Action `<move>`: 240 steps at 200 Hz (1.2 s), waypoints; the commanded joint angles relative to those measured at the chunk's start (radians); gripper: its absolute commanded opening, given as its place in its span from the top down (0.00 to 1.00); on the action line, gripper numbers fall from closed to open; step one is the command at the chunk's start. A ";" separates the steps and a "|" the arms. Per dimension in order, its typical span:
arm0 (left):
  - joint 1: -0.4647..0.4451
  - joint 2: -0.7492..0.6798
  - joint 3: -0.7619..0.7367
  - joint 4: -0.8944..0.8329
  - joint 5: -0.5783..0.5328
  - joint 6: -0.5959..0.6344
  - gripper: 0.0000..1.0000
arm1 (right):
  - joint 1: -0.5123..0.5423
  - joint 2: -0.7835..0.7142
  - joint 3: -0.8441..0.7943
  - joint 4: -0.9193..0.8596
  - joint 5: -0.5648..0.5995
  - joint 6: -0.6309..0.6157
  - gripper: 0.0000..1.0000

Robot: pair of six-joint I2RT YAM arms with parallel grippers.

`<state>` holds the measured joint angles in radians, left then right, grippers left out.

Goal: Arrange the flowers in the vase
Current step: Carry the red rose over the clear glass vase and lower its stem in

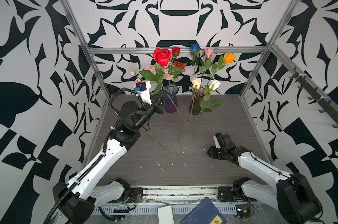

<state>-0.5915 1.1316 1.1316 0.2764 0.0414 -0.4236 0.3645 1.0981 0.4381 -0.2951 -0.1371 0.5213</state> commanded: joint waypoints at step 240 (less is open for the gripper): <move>-0.156 0.088 -0.131 0.016 -0.075 0.023 1.00 | 0.005 -0.012 0.007 -0.012 0.017 0.006 0.62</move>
<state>-0.7334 1.1976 1.0222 0.2695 -0.0200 -0.3565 0.3645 1.0985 0.4381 -0.2951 -0.1368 0.5217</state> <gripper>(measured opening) 0.059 0.376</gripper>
